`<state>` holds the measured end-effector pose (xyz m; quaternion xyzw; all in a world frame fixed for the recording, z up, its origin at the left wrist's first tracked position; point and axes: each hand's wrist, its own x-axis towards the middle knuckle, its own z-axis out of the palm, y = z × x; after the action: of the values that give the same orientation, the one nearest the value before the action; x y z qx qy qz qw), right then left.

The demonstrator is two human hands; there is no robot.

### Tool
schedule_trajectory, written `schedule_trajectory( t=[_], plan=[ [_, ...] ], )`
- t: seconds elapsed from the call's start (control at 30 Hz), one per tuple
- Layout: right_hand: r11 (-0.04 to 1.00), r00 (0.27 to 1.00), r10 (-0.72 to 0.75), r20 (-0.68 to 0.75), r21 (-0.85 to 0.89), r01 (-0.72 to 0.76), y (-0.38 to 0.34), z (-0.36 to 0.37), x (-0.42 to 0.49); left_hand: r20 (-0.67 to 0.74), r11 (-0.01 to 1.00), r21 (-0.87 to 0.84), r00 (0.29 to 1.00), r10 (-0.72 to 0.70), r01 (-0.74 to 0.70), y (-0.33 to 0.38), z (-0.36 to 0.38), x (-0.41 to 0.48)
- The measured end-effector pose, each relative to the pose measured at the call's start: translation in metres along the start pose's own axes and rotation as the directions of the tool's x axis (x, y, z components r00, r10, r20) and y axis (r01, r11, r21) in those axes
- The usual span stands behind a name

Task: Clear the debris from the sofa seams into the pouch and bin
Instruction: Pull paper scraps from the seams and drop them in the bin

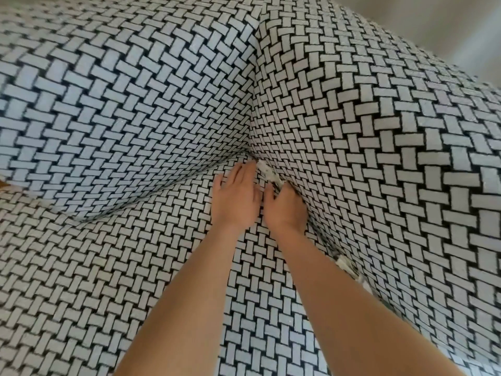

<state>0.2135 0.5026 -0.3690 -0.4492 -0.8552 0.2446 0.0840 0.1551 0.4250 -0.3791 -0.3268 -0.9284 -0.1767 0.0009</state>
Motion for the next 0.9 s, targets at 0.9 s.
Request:
schedule_trajectory(
  t=[0.9],
  plan=[
    [0.969,0.999,0.013,-0.039,0.245,-0.003,-0.001,0.006,0.013,0.043,0.995,0.002,0.994,0.103,-0.103,-0.001,0.006,0.047]
  ],
)
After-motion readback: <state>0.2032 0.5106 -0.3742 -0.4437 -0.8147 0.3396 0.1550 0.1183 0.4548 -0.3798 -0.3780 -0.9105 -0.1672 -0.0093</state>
